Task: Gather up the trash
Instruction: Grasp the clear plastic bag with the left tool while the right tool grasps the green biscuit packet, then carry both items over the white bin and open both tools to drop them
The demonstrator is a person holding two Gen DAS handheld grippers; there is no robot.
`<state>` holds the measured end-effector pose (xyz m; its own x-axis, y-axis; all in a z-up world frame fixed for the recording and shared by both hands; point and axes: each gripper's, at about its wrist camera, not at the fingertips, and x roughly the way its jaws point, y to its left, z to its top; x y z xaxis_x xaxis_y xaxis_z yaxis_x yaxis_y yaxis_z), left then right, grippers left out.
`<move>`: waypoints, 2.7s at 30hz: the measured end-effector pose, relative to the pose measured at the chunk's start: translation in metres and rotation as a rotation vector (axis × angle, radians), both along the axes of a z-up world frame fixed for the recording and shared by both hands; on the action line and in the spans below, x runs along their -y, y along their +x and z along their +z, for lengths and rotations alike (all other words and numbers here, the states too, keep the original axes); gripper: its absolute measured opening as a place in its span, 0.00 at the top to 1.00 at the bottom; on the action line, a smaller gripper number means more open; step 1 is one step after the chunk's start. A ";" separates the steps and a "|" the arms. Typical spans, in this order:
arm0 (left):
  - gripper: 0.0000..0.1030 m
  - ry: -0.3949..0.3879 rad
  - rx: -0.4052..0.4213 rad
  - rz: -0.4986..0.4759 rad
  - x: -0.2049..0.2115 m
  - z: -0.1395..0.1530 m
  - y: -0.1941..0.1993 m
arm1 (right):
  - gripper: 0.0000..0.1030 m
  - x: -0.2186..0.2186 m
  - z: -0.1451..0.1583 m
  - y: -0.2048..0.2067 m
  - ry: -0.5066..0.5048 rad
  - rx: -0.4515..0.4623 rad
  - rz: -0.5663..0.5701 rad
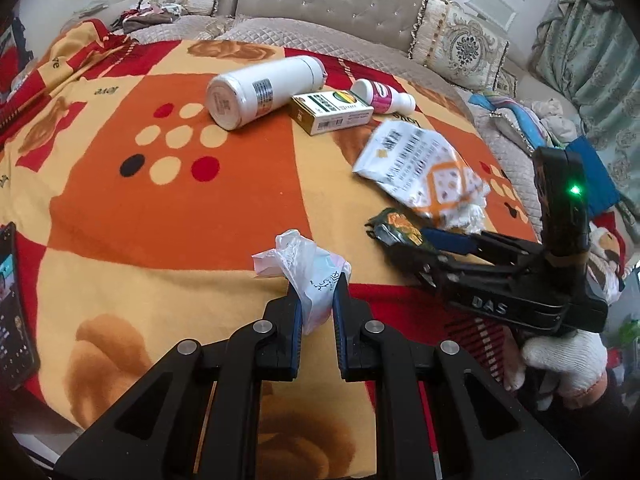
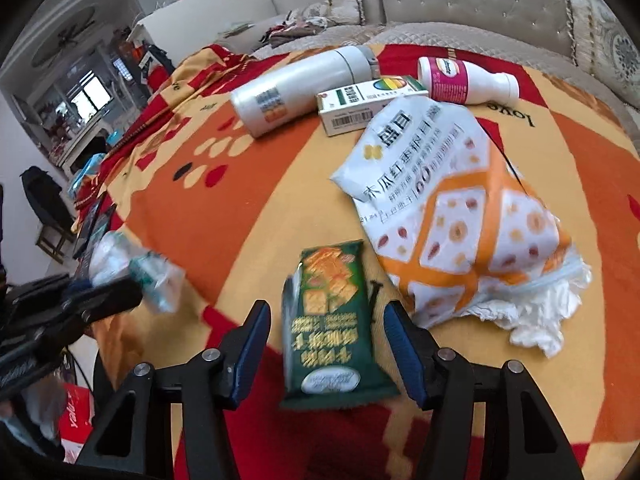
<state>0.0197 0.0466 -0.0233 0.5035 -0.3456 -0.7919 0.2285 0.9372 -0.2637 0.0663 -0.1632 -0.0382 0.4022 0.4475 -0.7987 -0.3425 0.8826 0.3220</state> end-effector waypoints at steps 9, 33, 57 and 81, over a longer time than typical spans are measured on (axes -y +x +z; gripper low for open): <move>0.89 -0.022 -0.004 -0.026 0.017 0.001 -0.003 | 0.70 0.012 0.019 -0.027 0.008 0.089 0.027; 0.89 0.004 0.034 -0.217 0.143 0.020 -0.020 | 0.70 0.131 0.049 -0.092 0.048 0.144 -0.193; 0.89 0.022 0.016 -0.447 0.296 0.013 -0.032 | 0.70 0.270 0.038 -0.135 0.019 0.134 -0.470; 0.89 0.025 -0.033 -0.581 0.416 -0.012 -0.043 | 0.70 0.383 -0.007 -0.177 0.042 0.031 -0.716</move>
<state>-0.0237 -0.3692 -0.0355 0.2117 -0.5387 -0.8155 0.6991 0.6666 -0.2589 -0.1108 -0.5465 -0.0456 0.6308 0.0956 -0.7700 0.3066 0.8810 0.3605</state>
